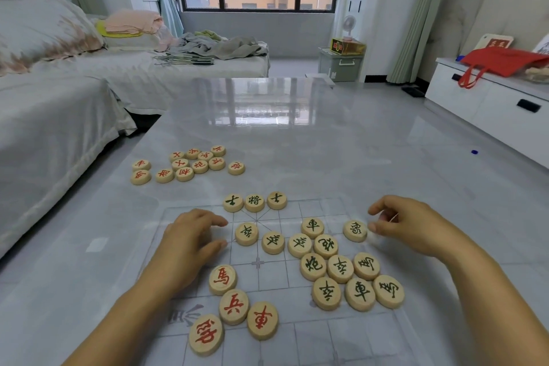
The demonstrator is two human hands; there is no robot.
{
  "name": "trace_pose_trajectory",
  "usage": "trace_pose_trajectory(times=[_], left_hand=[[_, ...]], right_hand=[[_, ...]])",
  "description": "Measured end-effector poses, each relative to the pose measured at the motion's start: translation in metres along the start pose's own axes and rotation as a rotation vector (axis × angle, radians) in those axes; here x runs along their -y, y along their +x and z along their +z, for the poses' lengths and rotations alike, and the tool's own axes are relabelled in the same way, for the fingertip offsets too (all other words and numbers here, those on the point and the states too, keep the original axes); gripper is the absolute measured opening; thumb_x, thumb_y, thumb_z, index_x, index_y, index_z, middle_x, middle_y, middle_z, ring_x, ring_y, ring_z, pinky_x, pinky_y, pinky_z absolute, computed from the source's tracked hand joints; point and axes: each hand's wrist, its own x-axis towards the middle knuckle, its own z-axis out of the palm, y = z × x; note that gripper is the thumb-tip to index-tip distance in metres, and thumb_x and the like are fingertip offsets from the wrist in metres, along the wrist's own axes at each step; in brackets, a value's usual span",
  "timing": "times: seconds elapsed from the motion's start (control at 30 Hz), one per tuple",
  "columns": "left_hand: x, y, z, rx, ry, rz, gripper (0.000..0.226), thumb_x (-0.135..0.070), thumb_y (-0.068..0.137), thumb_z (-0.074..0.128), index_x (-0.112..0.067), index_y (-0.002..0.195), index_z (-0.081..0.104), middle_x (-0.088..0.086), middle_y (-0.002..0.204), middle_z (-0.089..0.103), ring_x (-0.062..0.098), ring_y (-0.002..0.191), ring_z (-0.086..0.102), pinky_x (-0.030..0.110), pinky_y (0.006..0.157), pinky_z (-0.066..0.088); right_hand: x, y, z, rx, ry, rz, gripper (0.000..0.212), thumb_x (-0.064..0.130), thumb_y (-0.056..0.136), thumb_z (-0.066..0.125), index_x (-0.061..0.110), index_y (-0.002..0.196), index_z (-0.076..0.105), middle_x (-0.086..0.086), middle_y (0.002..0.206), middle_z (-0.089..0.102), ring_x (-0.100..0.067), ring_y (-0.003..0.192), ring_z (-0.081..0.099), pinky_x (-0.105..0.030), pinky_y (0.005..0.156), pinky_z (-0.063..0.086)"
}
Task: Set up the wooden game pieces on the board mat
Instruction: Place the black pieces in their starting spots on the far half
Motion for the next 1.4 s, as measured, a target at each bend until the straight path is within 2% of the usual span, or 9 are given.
trace_pose_trajectory(times=[0.13, 0.27, 0.47, 0.6, 0.77, 0.83, 1.07, 1.2, 1.4], left_hand=[[0.015, 0.005, -0.012, -0.108, 0.139, -0.197, 0.040, -0.028, 0.077, 0.070, -0.023, 0.116, 0.059, 0.005, 0.123, 0.054, 0.025, 0.115, 0.046, 0.043, 0.098, 0.037], [0.029, 0.006, -0.022, 0.096, 0.060, -0.368, 0.060, -0.029, 0.073, 0.074, -0.020, 0.127, 0.049, 0.008, 0.124, 0.050, 0.022, 0.108, 0.047, 0.039, 0.096, 0.042], [0.029, 0.006, -0.016, 0.064, 0.037, -0.326, 0.040, -0.027, 0.079, 0.068, -0.020, 0.117, 0.057, -0.003, 0.109, 0.047, 0.017, 0.100, 0.049, 0.036, 0.090, 0.044], [0.031, 0.005, -0.014, 0.053, 0.032, -0.321, 0.038, -0.028, 0.079, 0.069, -0.021, 0.115, 0.059, 0.001, 0.113, 0.050, 0.018, 0.101, 0.050, 0.039, 0.092, 0.044], [0.030, 0.004, -0.011, 0.003, 0.024, -0.313, 0.036, -0.028, 0.078, 0.069, -0.019, 0.112, 0.060, 0.001, 0.111, 0.052, 0.019, 0.100, 0.050, 0.041, 0.091, 0.044], [0.030, 0.004, -0.009, -0.017, 0.033, -0.317, 0.035, -0.030, 0.078, 0.068, -0.020, 0.112, 0.060, 0.002, 0.111, 0.053, 0.019, 0.099, 0.051, 0.043, 0.091, 0.044], [0.026, 0.029, -0.008, 0.068, 0.261, -0.339, 0.037, -0.040, 0.085, 0.058, -0.027, 0.120, 0.052, -0.001, 0.107, 0.051, 0.020, 0.104, 0.052, 0.038, 0.089, 0.041], [0.026, 0.046, -0.006, 0.027, 0.170, -0.442, 0.033, -0.040, 0.087, 0.056, -0.029, 0.118, 0.053, -0.003, 0.093, 0.052, 0.022, 0.098, 0.054, 0.036, 0.082, 0.033], [0.034, 0.051, 0.007, -0.086, 0.122, -0.423, 0.034, -0.047, 0.084, 0.056, -0.035, 0.115, 0.057, -0.002, 0.093, 0.055, 0.021, 0.096, 0.054, 0.037, 0.083, 0.030]], right_hand=[[0.002, 0.001, 0.006, 0.025, -0.036, 0.000, 0.023, 0.024, 0.083, 0.065, 0.023, 0.105, 0.057, 0.007, 0.083, 0.056, -0.007, 0.075, 0.052, -0.021, 0.064, 0.041], [0.003, 0.002, 0.016, 0.076, -0.107, 0.010, 0.039, 0.029, 0.082, 0.067, 0.023, 0.118, 0.054, 0.007, 0.090, 0.054, -0.011, 0.082, 0.054, -0.024, 0.073, 0.044], [0.000, 0.004, 0.020, 0.071, -0.127, 0.006, 0.035, 0.030, 0.082, 0.066, 0.024, 0.115, 0.056, 0.003, 0.096, 0.053, -0.014, 0.088, 0.054, -0.026, 0.076, 0.044], [0.000, 0.005, 0.021, 0.057, -0.123, -0.007, 0.032, 0.030, 0.083, 0.065, 0.024, 0.114, 0.057, 0.003, 0.096, 0.053, -0.014, 0.087, 0.053, -0.026, 0.074, 0.043], [-0.001, 0.005, 0.022, 0.047, -0.105, -0.008, 0.044, 0.032, 0.082, 0.066, 0.025, 0.122, 0.051, 0.005, 0.094, 0.052, -0.011, 0.084, 0.052, -0.023, 0.071, 0.040], [-0.001, 0.005, 0.023, 0.043, -0.104, -0.015, 0.040, 0.031, 0.082, 0.066, 0.026, 0.119, 0.053, 0.006, 0.093, 0.051, -0.011, 0.083, 0.052, -0.023, 0.070, 0.040], [-0.003, 0.008, 0.028, -0.001, -0.148, -0.038, 0.035, 0.031, 0.084, 0.064, 0.027, 0.118, 0.056, 0.010, 0.088, 0.048, -0.007, 0.079, 0.049, -0.022, 0.067, 0.038], [-0.006, 0.010, 0.029, -0.007, -0.155, -0.047, 0.037, 0.032, 0.083, 0.065, 0.025, 0.119, 0.057, 0.009, 0.088, 0.050, -0.006, 0.078, 0.049, -0.020, 0.064, 0.037], [-0.004, 0.014, 0.037, -0.055, -0.159, -0.062, 0.039, 0.032, 0.084, 0.063, 0.027, 0.122, 0.057, 0.010, 0.087, 0.051, -0.007, 0.079, 0.051, -0.024, 0.068, 0.039]])
